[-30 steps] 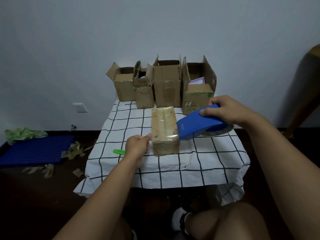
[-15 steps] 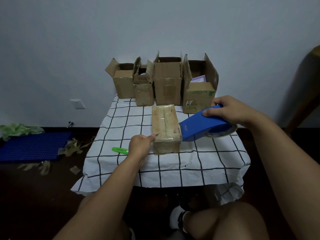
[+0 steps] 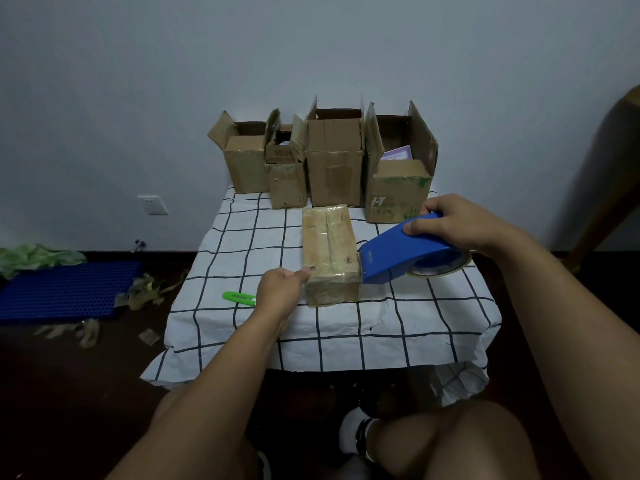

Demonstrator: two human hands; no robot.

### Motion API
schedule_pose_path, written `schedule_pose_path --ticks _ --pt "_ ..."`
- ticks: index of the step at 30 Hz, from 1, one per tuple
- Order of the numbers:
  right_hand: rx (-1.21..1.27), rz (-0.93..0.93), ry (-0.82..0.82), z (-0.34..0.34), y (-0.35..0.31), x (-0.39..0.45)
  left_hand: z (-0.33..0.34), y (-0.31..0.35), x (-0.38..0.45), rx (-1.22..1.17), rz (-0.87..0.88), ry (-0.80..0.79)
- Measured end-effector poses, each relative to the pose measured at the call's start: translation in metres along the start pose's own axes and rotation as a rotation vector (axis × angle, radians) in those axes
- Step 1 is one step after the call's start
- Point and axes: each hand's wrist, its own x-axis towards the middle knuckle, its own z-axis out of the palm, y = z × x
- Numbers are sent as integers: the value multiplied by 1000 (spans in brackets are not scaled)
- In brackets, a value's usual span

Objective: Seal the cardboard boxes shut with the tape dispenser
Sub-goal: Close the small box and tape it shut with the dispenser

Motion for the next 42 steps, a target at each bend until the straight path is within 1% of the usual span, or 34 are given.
schedule_pose_path --ticks 6,9,14,18,23,30,31,32,33,34,35,36,37,38,40,42 --pt "2 17 -25 4 3 2 0 -1 -1 40 5 -22" --pt "9 23 -32 4 5 3 1 -2 -2 20 -46 -49" --pt "-5 20 -31 4 5 5 8 -1 -6 -306 -278 -114" --pt "-8 19 -32 4 6 7 10 0 -9 -430 -362 -126" --pt "-10 9 -29 3 7 8 14 2 -9 -444 -356 -104" --pt "-10 -2 -17 4 5 7 18 -3 -7 -340 -287 -43" --pt "-6 -3 -17 4 4 7 19 -2 -8 -322 -254 -11" --pt "-3 -5 -17 4 3 7 20 -2 -9 -278 -194 57" --pt "0 -6 -16 4 3 6 21 -4 -10 -185 -97 166" --pt "2 -8 -16 4 3 6 21 -7 -13 -62 43 278" --pt "4 -9 -14 5 4 5 20 -9 -19 55 216 333" --pt "7 -9 -11 5 4 5 20 -11 -25 160 392 328" --pt "9 -7 -9 5 5 5 23 -14 -31 254 514 275" --pt "10 -4 -9 5 5 5 26 -16 -36 340 576 212" --pt "17 -1 -12 6 6 4 30 -21 -43 460 602 133" --pt "26 0 -9 7 8 4 30 -21 -46 502 573 97"
